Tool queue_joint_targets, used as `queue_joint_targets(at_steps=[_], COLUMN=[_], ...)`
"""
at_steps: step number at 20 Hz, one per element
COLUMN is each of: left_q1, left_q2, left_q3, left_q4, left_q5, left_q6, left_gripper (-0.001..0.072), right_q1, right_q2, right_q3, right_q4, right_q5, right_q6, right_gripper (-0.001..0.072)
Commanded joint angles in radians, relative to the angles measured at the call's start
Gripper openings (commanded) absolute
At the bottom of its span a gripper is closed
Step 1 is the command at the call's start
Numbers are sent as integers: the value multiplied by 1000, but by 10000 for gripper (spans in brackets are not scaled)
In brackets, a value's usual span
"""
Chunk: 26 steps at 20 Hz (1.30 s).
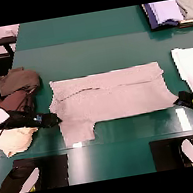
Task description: Fold the shirts.
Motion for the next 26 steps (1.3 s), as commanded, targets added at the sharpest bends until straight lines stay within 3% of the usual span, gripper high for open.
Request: queue_joint_targets(at_steps=[1, 7, 14, 15, 16, 17, 18, 20, 22, 23, 24, 25, 26], left_q1=[0, 0, 0, 0, 0, 0, 0, 0, 0, 0, -6, -20, -41], left_q2=[-8, -282, -586, -596, -599, -598, -597, -596, -596, -599, -601, -602, -602], left_q3=[84, 291, 446, 456, 463, 474, 491, 534, 543, 542, 542, 542, 542], left_q4=[26, 127, 122, 122, 122, 122, 122, 117, 60, 32, 5, -8, -8], left_q5=[63, 248, 446, 447, 453, 454, 438, 363, 312, 305, 308, 316, 328], left_q6=[-4, 14, 50, 49, 37, 18, 16, 16, 21, 24, 24, 24, 24], left_gripper=[21, 23, 26, 113, 359, 459, 460, 423, 27, 33, 33, 24, 24], right_q1=[34, 245, 294, 294, 291, 282, 267, 225, 154, 110, 68, 21, -14], right_q2=[-41, -424, -795, -827, -851, -870, -879, -873, -843, -836, -835, -840, -851], right_q3=[119, 425, 743, 782, 818, 851, 872, 868, 790, 747, 709, 671, 638], right_q4=[-9, -9, 72, 85, 106, 134, 153, 168, 167, 178, 200, 242, 302], right_q5=[34, -103, -127, -126, -119, -100, -74, -19, -13, -12, -6, 0, 8], right_q6=[14, 58, 58, 51, 26, 6, -23, -92, -119, -132, -133, -140, -161], right_gripper=[10, 10, 12, 17, 128, 320, 402, 415, 415, 419, 528, 581, 582])
